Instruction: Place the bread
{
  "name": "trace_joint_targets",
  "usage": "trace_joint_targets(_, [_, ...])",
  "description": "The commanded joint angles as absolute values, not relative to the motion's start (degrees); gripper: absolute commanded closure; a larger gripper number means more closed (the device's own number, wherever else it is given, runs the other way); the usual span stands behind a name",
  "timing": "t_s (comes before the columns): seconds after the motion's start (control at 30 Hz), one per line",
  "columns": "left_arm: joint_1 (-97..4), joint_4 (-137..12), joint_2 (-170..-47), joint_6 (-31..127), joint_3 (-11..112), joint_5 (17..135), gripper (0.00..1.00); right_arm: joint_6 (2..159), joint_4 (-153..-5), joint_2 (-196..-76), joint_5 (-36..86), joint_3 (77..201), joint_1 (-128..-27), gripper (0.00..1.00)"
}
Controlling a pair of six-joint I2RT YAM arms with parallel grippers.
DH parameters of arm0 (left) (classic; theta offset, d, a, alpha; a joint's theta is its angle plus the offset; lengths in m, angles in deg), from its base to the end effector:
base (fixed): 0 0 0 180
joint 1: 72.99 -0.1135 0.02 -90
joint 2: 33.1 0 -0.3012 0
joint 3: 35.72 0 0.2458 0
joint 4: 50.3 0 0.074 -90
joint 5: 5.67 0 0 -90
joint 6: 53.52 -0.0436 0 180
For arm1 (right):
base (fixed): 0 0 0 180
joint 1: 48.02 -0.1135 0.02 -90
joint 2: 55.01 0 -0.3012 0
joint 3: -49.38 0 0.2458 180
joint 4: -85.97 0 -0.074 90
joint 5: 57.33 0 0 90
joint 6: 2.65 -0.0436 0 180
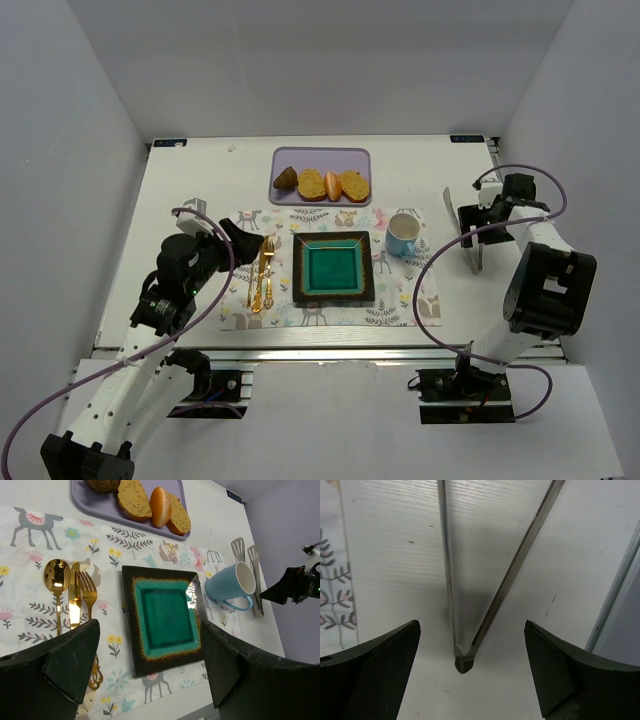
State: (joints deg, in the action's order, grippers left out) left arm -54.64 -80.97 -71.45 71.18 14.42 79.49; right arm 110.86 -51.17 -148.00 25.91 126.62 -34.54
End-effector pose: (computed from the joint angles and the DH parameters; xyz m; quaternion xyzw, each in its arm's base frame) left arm 0.1275 -0.0462 0.3126 -0.0913 0.8080 -0.2902 0.5045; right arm 0.3254 -0.0727 0.2474 -0.0999 0.9560 -0.0318 0.2741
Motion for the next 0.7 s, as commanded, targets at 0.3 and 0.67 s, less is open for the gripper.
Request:
trace_joint_targets(0.3, [-54.71,-81.92,-73.53,70.67,15.67,80.02,0.09,110.20,-61.70,-157.22,28.28,126.61,-35.97,0.12])
trace_joint_targets(0.67, [-54.71,-82.62,-73.44,71.46,16.11,80.81,0.09,107.74,-64.17,-162.85,27.40,129.42,-36.24,0.27])
